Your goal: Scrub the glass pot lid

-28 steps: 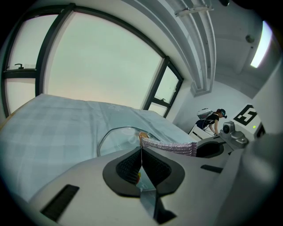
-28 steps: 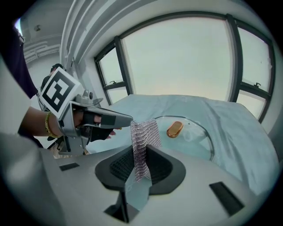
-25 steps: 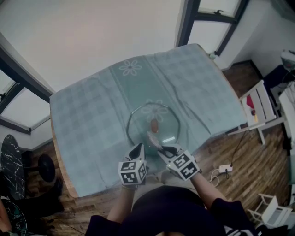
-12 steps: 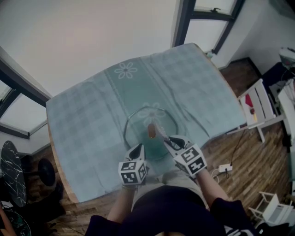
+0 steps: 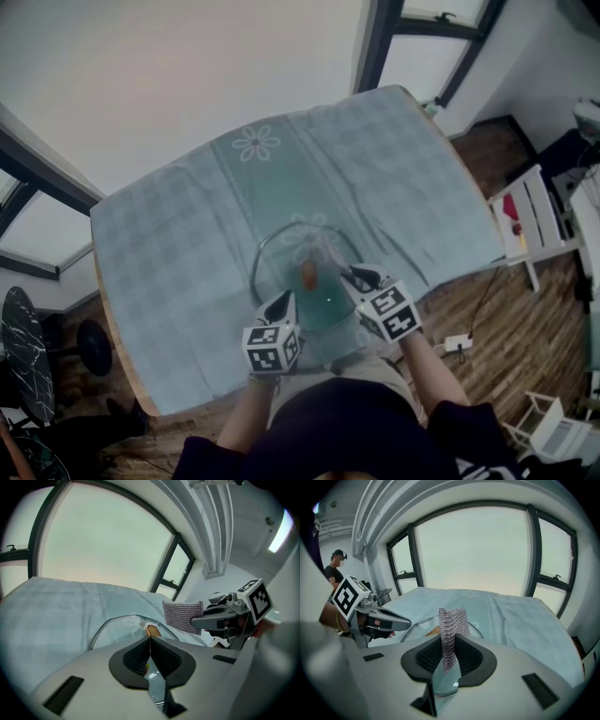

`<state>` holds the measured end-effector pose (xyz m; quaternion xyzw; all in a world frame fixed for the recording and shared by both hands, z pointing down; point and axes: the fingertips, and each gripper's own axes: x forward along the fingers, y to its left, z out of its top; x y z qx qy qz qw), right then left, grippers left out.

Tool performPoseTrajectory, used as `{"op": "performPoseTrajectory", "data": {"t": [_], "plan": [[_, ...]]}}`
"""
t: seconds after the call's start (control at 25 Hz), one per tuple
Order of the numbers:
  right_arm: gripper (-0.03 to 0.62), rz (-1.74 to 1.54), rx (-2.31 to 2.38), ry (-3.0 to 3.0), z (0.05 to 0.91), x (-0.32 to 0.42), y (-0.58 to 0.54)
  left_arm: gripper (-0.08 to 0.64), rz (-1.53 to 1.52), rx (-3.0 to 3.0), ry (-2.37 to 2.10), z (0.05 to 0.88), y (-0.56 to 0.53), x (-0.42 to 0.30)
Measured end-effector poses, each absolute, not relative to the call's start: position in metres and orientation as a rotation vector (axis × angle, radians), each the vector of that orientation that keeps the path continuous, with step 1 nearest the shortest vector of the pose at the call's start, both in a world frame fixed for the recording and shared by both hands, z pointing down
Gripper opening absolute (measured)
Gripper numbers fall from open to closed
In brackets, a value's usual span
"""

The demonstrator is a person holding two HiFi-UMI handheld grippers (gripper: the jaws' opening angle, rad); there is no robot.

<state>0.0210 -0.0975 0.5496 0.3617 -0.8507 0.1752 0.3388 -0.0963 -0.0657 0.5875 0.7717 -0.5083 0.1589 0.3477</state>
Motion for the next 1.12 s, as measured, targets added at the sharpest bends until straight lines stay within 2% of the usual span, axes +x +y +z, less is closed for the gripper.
{"op": "performPoseTrajectory", "data": {"t": [1.12], "plan": [[0.08, 0.375, 0.825, -2.075, 0.608, 0.033, -0.141, 0.003, 0.45, 1.962, -1.283, 0.608, -0.092, -0.089]]}}
